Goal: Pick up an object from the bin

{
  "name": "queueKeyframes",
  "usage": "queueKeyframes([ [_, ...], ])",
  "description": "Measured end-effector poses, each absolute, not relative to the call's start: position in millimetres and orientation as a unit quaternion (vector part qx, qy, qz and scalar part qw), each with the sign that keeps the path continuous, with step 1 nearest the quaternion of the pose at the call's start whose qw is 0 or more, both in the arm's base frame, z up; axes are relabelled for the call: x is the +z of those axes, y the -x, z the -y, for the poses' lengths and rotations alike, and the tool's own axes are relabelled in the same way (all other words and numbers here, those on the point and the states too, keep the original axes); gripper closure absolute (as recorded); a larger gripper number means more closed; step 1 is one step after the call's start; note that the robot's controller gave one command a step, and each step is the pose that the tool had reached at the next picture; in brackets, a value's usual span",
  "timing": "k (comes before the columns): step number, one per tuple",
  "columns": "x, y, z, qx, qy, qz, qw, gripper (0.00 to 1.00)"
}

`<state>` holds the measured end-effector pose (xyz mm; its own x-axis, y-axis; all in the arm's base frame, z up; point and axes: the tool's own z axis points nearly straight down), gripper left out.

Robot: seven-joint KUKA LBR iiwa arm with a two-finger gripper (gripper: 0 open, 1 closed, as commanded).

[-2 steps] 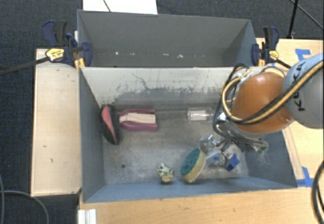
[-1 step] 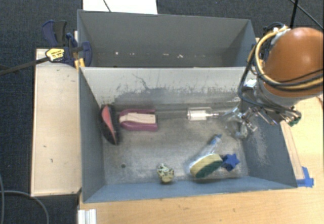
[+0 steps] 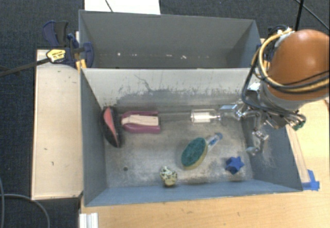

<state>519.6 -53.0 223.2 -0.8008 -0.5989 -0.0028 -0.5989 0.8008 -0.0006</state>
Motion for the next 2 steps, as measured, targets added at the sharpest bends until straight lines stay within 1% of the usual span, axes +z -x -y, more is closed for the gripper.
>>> queueKeyframes([
  [1, 133, -532.2, -22, 0.003, 0.313, -0.950, -0.001, 0.00],
  [2, 69, -517.4, -23, 0.001, 0.225, -0.974, -0.002, 0.00],
])
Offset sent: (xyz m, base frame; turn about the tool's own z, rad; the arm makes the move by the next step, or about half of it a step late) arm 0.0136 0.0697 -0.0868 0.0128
